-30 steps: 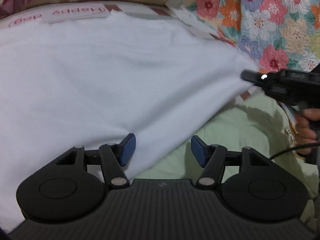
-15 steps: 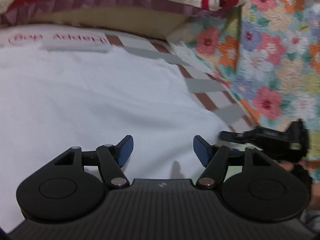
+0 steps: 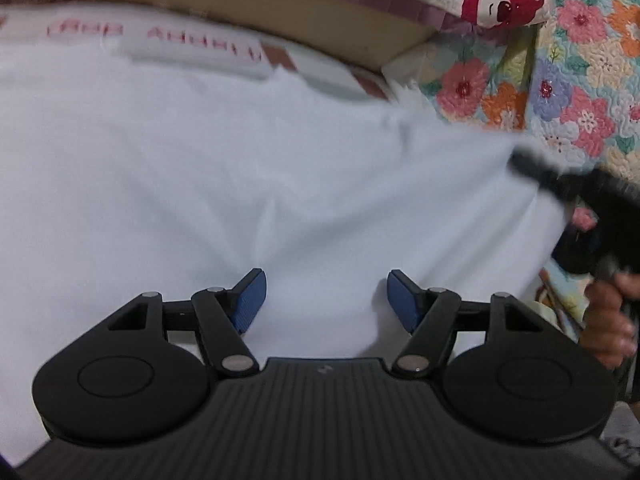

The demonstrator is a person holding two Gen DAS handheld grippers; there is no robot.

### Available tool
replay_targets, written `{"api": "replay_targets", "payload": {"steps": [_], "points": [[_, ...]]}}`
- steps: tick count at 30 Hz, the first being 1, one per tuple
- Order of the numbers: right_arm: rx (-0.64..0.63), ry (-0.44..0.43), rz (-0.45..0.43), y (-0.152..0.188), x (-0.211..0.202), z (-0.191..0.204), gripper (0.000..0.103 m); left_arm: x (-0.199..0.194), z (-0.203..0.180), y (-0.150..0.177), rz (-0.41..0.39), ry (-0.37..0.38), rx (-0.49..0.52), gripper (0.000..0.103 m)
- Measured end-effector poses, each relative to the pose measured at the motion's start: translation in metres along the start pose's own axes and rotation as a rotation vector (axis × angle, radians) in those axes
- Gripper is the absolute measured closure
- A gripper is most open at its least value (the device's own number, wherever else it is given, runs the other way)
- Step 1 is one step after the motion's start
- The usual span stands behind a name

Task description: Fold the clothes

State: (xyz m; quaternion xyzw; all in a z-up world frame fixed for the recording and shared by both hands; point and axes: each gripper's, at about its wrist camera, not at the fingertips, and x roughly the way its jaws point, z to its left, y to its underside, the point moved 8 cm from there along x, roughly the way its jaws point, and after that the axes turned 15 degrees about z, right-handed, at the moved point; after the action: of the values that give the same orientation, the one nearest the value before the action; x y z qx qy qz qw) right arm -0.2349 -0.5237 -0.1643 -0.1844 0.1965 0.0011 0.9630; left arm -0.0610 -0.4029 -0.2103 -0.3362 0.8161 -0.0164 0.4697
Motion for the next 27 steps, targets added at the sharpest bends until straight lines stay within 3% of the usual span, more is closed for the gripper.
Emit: {"api": "replay_targets", "payload": {"steps": [4, 11, 13, 16, 20, 27], "points": [[-0.059, -0.055, 0.06, -0.003, 0.018, 0.034, 0.086, -0.003, 0.008, 0.01, 0.019, 0.085, -0.101, 0.037], [-0.215, -0.152, 0.212, -0.003, 0.062, 0.109, 0.086, -0.058, 0.044, 0.035, 0.013, 0.197, -0.306, 0.036], [-0.271, -0.186, 0.272, 0.003, 0.083, 0.136, 0.086, -0.091, 0.064, 0.039, -0.075, 0.177, -0.322, 0.036], [-0.362, -0.207, 0.393, 0.02, 0.124, 0.17, 0.087, -0.126, 0.102, 0.054, -0.145, 0.122, -0.374, 0.038], [-0.47, -0.145, 0.547, 0.061, 0.183, 0.185, 0.087, -0.138, 0.142, 0.08, -0.153, 0.004, -0.44, 0.046], [-0.551, 0.017, 0.713, 0.126, 0.249, 0.159, 0.087, -0.15, 0.154, 0.092, -0.219, 0.08, -0.474, 0.047]]}}
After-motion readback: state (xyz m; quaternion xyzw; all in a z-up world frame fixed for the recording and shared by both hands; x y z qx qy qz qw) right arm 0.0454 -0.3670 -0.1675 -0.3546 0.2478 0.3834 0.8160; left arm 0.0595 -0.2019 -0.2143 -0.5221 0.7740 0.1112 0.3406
